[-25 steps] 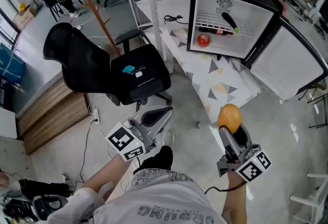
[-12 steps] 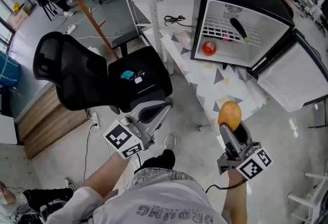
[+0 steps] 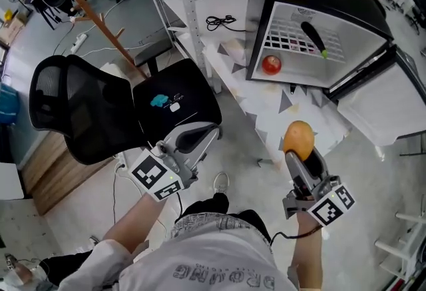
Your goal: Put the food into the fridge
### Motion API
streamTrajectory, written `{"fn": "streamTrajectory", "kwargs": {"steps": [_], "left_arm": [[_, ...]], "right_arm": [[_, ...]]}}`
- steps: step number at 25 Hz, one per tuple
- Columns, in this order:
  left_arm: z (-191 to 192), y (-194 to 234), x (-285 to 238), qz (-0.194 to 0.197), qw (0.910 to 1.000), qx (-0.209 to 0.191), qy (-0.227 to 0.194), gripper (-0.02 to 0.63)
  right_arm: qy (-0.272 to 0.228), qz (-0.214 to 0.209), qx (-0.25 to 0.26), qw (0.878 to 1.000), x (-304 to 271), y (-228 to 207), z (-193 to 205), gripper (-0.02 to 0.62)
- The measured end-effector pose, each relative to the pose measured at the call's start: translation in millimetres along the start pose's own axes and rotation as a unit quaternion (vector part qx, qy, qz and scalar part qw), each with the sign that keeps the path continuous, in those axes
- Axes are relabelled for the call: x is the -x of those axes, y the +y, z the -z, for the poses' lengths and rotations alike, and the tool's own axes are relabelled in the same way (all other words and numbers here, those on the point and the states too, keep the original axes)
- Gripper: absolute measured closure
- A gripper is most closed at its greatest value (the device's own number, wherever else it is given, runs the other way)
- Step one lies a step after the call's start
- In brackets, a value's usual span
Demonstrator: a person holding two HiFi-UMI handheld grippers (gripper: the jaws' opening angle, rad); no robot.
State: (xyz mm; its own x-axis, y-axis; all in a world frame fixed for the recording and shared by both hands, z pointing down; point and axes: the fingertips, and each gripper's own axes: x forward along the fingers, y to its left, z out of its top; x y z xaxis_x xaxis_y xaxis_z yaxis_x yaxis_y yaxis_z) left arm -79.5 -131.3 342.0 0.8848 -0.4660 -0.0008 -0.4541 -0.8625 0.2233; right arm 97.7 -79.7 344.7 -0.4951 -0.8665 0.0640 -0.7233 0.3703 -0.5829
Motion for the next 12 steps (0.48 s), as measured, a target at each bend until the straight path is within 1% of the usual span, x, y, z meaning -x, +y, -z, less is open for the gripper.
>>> {"fn": "streamTrajectory", "kwargs": {"steps": [7, 12], "left_arm": [[-3, 20, -19, 0.006, 1.0, 0.002, -0.003, 0.598], [-4, 32, -33, 0.006, 1.0, 0.001, -0.003, 0.598]], "right_arm": [[-0.001, 0.017, 0.019, 1.0, -24, -19, -15, 0.321], [0.0, 0.017, 0.036, 0.999, -43, -34, -30, 0.321]]}}
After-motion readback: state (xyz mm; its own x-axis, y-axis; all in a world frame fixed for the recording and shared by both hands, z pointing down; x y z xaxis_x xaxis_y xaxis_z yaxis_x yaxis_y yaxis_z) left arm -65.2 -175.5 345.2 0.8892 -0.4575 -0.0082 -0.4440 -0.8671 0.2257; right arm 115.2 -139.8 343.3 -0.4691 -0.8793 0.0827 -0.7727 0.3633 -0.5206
